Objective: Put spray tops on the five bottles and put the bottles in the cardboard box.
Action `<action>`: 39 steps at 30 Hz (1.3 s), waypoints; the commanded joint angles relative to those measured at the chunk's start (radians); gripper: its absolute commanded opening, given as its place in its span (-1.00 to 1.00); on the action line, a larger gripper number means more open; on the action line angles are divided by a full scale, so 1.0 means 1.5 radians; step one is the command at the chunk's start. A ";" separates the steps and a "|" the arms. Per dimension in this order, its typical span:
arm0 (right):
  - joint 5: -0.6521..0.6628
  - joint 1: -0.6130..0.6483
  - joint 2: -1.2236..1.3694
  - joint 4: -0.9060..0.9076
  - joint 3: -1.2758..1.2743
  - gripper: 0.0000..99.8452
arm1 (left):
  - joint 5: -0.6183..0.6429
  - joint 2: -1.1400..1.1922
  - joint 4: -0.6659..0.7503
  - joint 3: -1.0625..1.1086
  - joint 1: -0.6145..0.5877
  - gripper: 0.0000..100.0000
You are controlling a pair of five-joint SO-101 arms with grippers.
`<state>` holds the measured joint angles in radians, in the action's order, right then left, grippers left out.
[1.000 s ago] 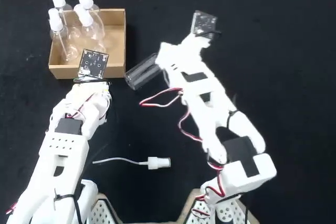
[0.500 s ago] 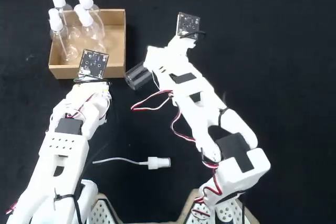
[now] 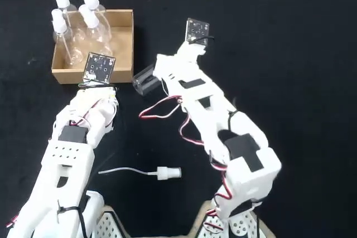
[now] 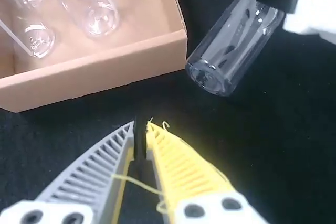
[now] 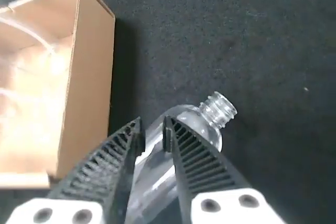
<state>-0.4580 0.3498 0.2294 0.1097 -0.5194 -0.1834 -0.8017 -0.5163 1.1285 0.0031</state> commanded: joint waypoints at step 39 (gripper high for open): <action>0.105 0.056 -0.005 -0.119 0.018 -0.85 | 0.000 -0.020 0.001 0.006 -0.004 -0.91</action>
<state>-0.3107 0.4388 0.2279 -0.0453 -0.5485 -0.1834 -0.8094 -0.5163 1.1500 0.0031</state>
